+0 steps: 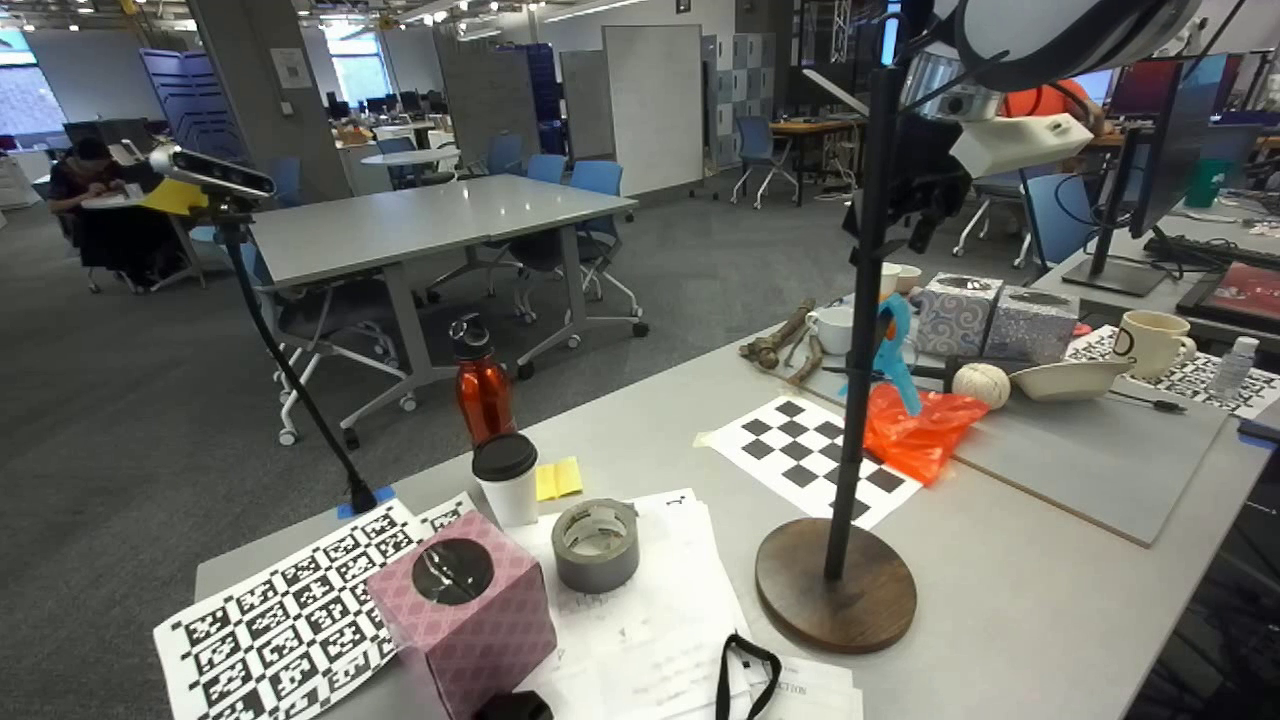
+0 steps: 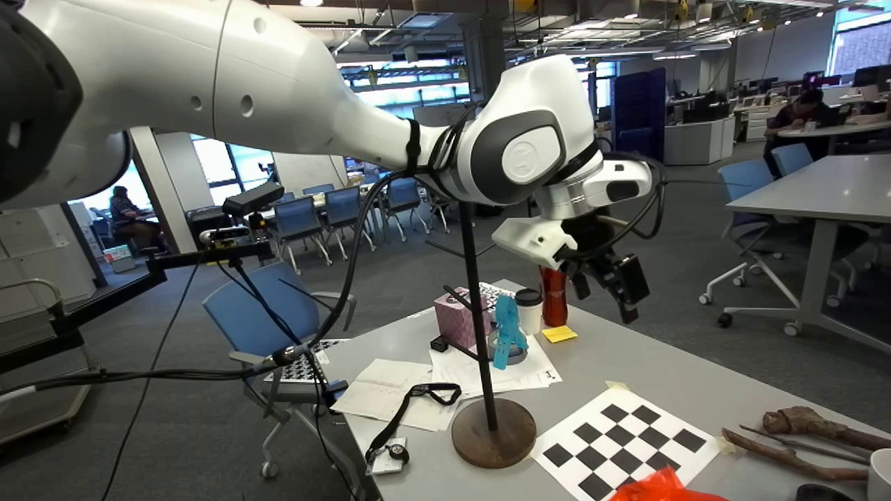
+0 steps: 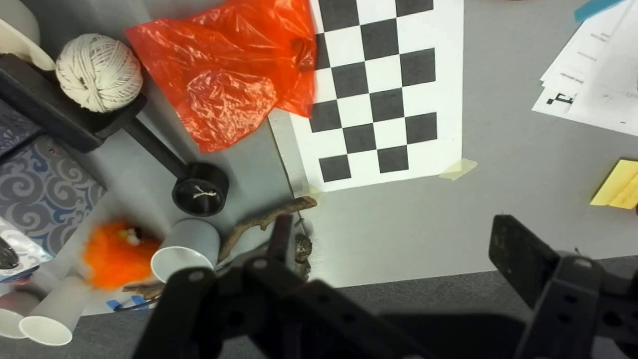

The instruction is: Hang the peg on the stand

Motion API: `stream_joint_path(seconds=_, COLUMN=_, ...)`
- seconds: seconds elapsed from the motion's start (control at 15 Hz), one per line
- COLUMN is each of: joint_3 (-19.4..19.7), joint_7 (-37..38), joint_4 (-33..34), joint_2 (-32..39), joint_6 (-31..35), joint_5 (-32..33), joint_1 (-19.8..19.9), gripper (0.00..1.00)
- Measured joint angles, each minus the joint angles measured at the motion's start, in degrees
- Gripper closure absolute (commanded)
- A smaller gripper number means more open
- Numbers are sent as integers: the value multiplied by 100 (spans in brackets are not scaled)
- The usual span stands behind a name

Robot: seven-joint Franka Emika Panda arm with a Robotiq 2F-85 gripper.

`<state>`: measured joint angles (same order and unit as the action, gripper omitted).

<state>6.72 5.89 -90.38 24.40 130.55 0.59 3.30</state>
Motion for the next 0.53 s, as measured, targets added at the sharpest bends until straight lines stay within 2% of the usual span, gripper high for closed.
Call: stream_joint_path(seconds=0.53, joint_3=30, joint_7=34, joint_4=-170, joint_2=-422, joint_6=-587, joint_5=-9, joint_1=85, gripper=0)
